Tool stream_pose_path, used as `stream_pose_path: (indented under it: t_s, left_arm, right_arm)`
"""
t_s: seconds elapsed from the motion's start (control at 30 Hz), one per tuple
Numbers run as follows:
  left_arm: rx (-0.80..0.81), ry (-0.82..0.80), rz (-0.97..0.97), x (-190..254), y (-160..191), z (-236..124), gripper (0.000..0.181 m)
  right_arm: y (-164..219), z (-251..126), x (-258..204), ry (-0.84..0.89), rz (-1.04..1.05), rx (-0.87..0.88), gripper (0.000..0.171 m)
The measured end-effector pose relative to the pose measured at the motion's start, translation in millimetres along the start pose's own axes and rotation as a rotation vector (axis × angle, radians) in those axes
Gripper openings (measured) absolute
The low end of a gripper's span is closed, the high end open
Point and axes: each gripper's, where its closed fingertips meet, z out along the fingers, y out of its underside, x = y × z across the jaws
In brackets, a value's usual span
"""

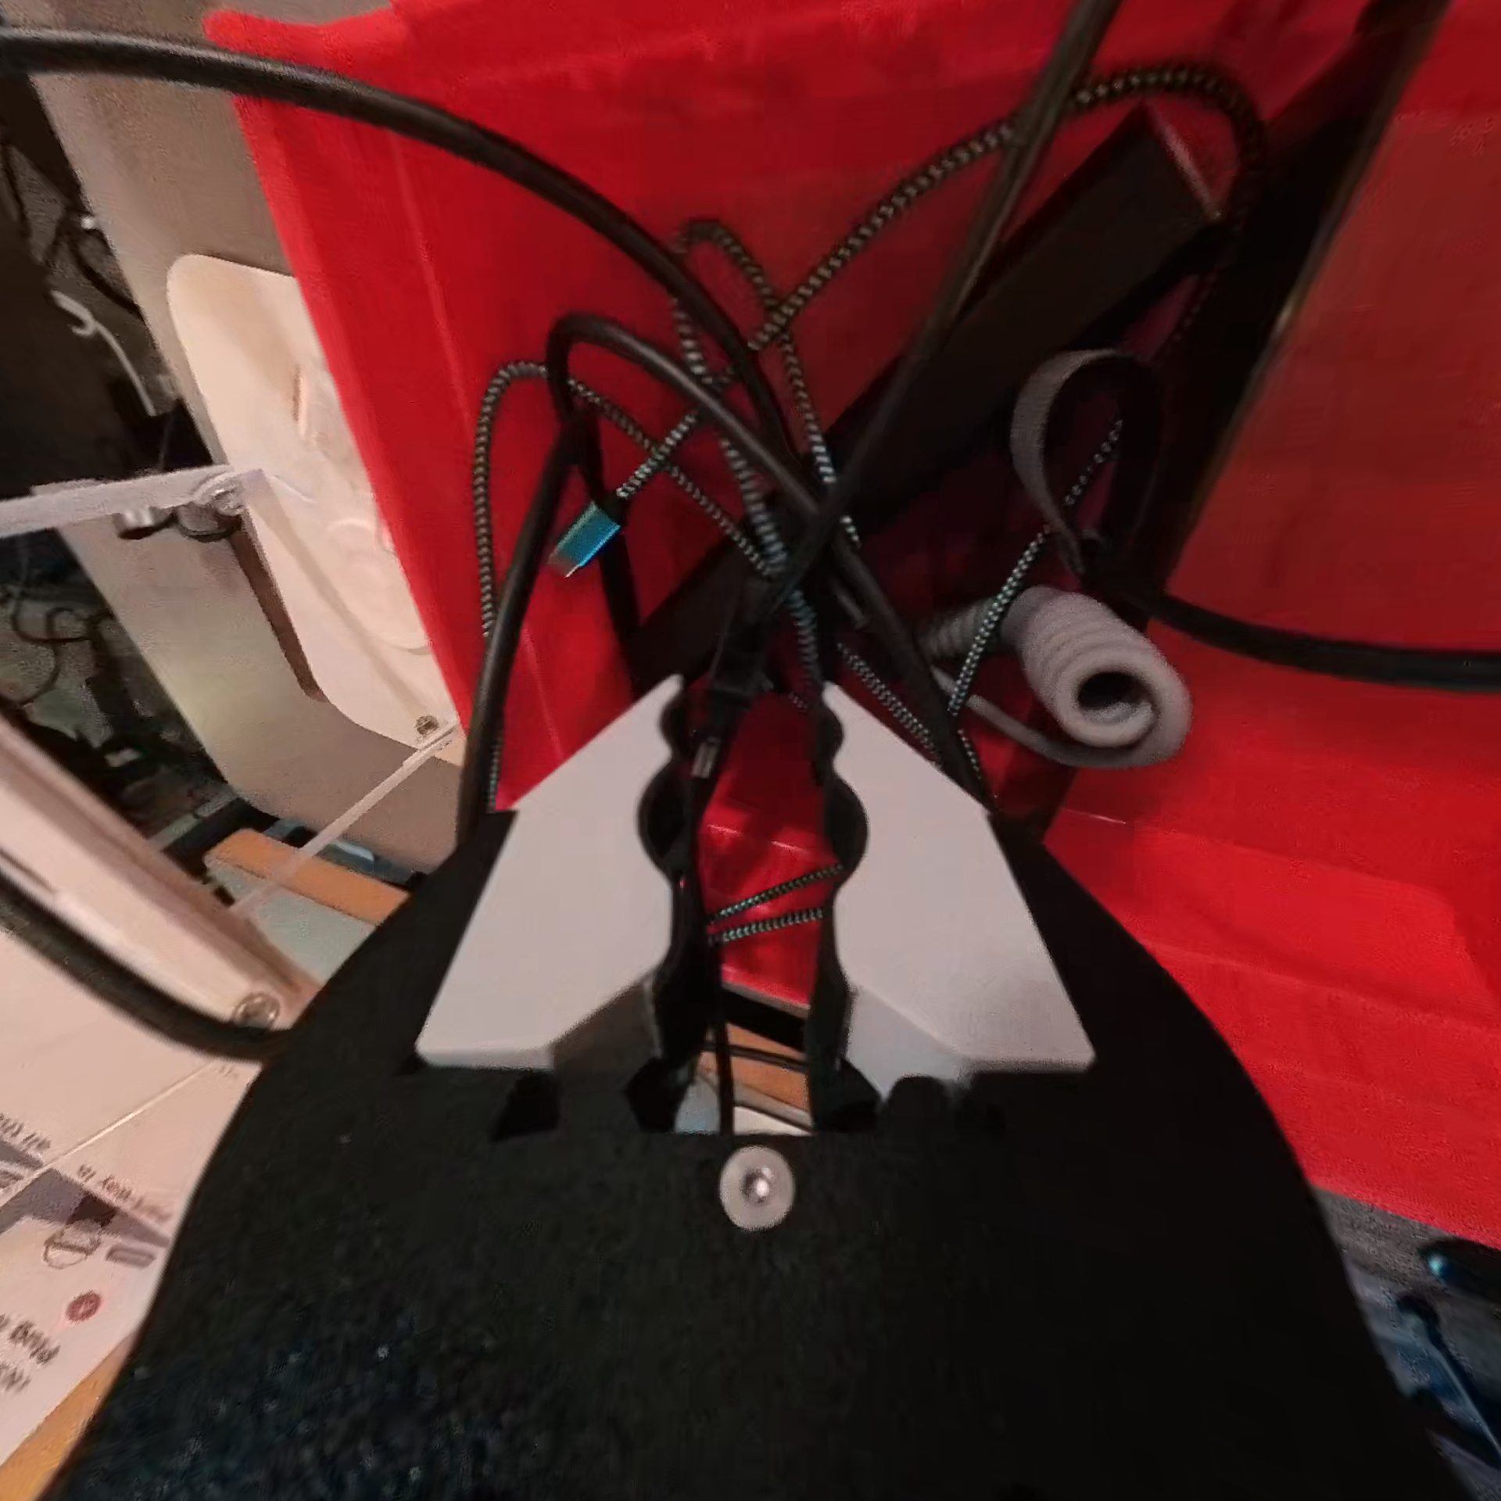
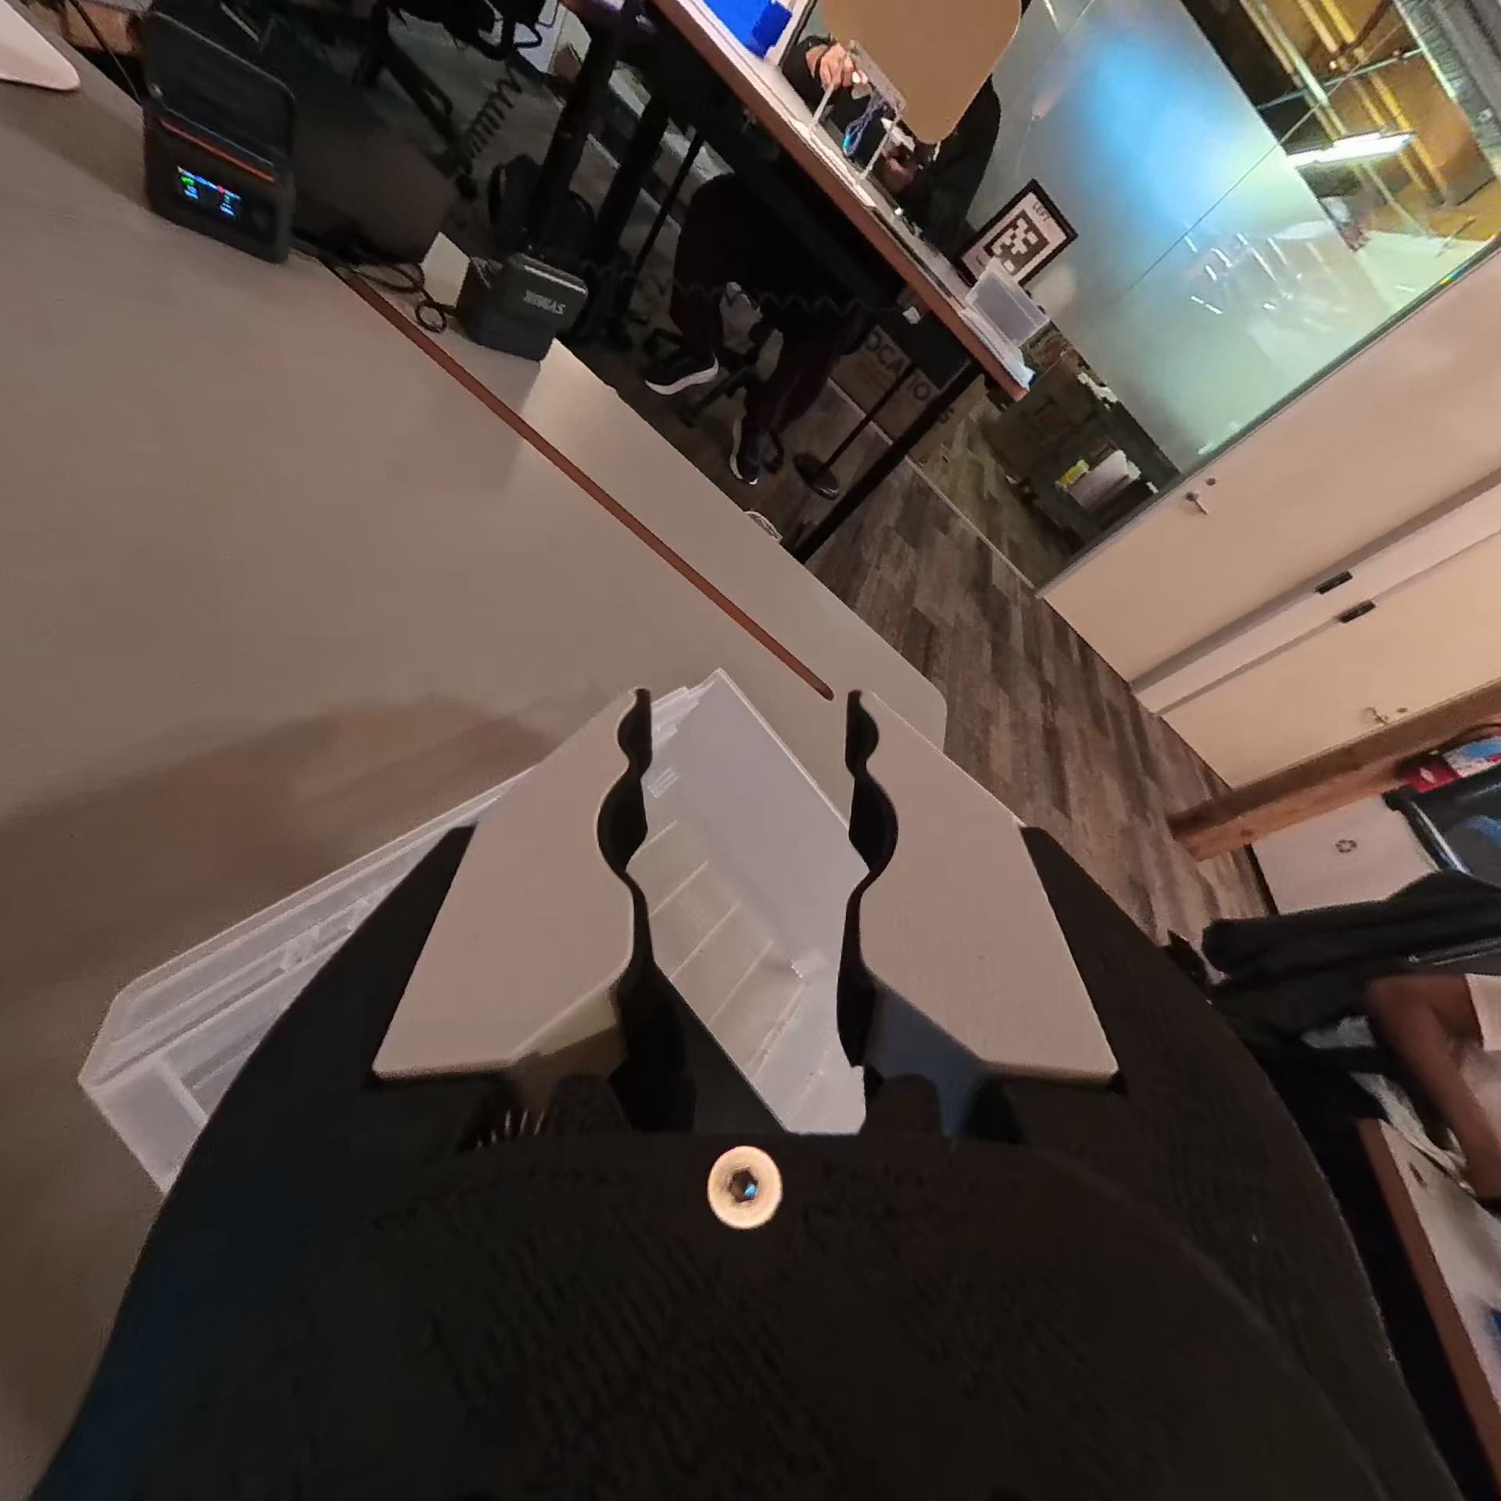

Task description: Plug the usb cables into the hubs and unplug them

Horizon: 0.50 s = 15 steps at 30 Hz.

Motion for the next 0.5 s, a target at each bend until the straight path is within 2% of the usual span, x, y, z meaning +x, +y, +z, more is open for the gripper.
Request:
stream_pose_path:
  t_s: [0.03,0.07,0.17,0.23,0.33,0.5]
  left_arm:
    - [-0.008,0.000,0.020,1,0,4,0.024]
    - [-0.020,-0.034,0.037,-2,0,7,0.013]
    - [-0.073,-0.082,0.048,-7,5,1,0.010]
    - [-0.072,-0.107,0.004,-10,5,-18,0.009]
    - [-0.036,-0.241,-0.060,-29,1,-71,0.009]
    - [-0.004,-0.534,-0.137,-73,-8,-178,0.008]
  right_arm:
    - [-1,1,-1,-0.006,0.002,0.003,0.047]
    - [-1,1,-1,-0.009,0.002,0.005,0.047]
    - [1,-1,0,-0.010,0.006,0.001,0.047]
    - [3,-3,2,-0.009,0.015,0.003,0.047]
    - [2,-8,6,-0.006,0.033,0.024,0.046]
    - [-6,-15,8,-0.029,0.074,0.091,0.045]
